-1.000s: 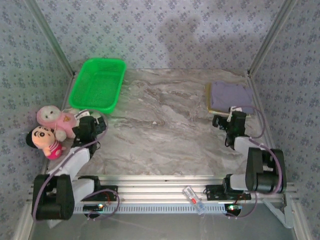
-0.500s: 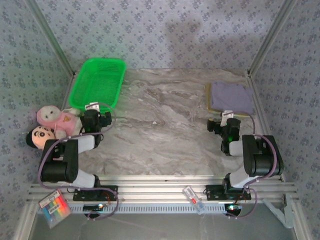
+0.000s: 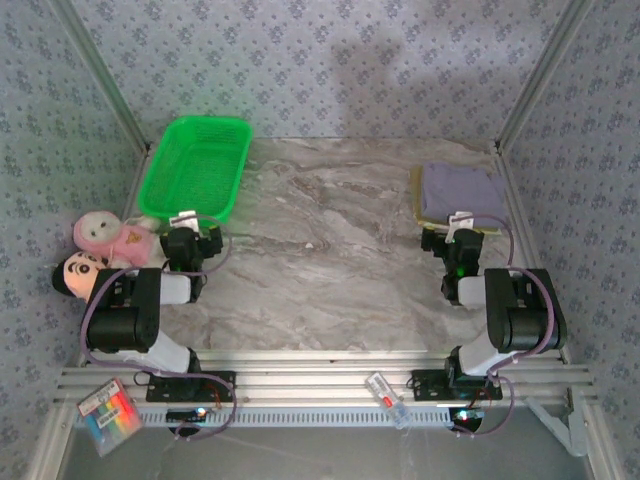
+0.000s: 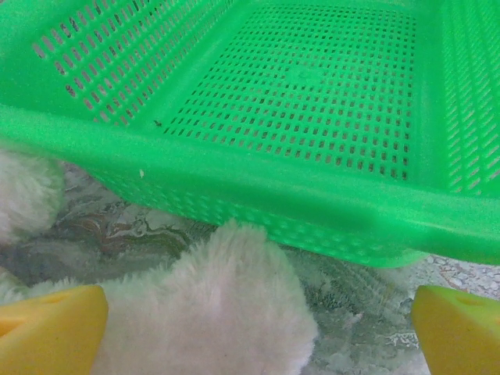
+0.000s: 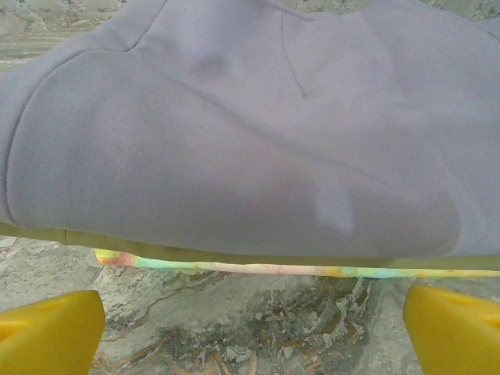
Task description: Fold and stack the skirts
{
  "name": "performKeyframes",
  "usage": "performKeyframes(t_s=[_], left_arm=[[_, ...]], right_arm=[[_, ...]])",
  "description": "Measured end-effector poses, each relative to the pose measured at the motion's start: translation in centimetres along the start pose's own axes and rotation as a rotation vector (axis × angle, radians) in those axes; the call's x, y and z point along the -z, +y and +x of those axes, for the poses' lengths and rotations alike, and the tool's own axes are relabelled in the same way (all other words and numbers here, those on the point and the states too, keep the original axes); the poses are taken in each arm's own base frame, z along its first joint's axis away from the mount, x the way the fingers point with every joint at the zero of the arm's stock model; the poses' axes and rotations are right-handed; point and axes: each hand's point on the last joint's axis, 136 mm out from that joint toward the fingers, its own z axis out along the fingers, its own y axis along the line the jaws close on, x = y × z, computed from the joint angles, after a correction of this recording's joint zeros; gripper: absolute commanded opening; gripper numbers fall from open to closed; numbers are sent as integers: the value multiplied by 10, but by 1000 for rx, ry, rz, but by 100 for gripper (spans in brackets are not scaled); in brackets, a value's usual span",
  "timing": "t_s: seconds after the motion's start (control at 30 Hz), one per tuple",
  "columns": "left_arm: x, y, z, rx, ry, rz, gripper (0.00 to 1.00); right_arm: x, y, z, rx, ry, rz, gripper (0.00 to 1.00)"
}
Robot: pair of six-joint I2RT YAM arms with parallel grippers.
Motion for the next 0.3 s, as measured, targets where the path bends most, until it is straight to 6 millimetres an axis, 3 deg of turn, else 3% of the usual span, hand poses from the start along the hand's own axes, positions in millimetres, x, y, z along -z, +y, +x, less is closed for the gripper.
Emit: performKeyframes(t_s=[0.3], left_arm=[[0, 0, 0, 1, -1, 2, 100]], right_arm=[[0, 6, 1, 1, 6, -36, 100]])
